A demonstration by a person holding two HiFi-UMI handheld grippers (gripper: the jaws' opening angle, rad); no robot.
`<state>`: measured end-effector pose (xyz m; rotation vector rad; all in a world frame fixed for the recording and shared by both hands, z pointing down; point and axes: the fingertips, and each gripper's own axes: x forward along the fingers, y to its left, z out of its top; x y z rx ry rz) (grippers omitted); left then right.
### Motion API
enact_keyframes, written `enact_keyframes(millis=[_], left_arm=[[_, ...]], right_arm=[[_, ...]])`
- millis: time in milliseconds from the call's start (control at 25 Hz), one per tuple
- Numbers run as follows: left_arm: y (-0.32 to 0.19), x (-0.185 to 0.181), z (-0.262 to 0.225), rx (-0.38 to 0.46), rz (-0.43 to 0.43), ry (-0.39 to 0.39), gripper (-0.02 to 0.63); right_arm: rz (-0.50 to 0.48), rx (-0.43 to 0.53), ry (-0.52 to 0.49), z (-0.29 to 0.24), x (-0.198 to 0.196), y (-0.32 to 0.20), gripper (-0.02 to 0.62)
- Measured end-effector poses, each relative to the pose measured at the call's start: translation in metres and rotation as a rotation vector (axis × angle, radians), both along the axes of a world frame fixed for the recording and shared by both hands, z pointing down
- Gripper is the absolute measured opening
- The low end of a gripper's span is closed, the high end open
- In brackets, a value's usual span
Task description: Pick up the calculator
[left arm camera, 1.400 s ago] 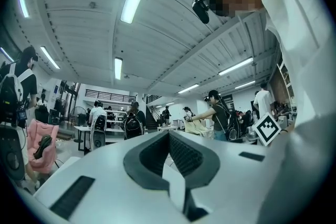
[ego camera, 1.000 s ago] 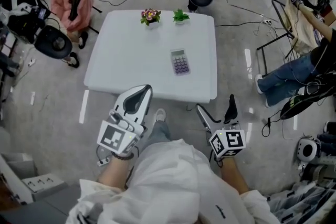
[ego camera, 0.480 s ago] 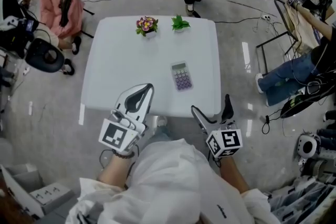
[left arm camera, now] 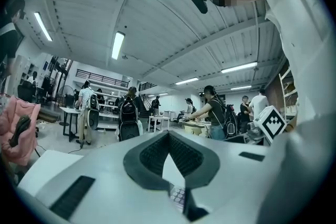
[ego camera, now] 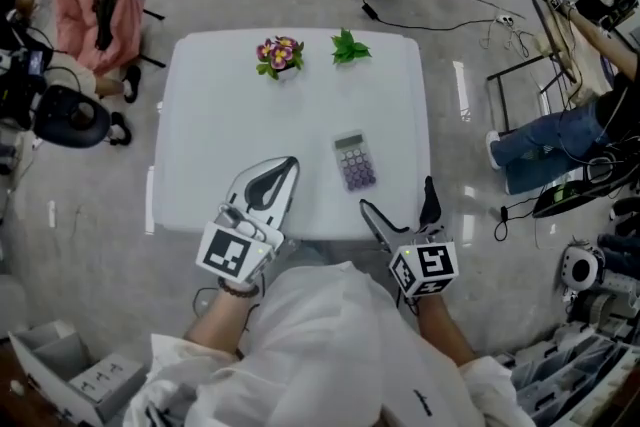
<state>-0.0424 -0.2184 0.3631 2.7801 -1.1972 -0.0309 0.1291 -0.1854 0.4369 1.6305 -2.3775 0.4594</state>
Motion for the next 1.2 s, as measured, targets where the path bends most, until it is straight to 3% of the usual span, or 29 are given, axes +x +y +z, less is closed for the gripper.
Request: enact_keyframes(millis=[280, 520, 680, 1200], left_arm=[[-0.035, -0.006, 0.024, -0.047, 0.050, 0.004, 0.017], [-0.053, -0.005, 0.060, -0.135, 0.068, -0.025, 0.017], [-0.061, -0.001, 0.085, -0.201, 0.076, -0.044, 0.017], [-0.068, 0.032, 0.148, -0.309, 0.073, -0.092, 0.017]], right_arm=[[0.006, -0.061, 0.031, 0.025, -0.022, -0.030, 0.578], [-0.002, -0.116, 0.074, 0.049, -0.034, -0.050, 0.578], [-0.007, -0.174, 0.106, 0.071, -0.036, -0.058, 0.578], [-0.092, -0.355, 0.184, 0.148, -0.031, -0.071, 0.578]])
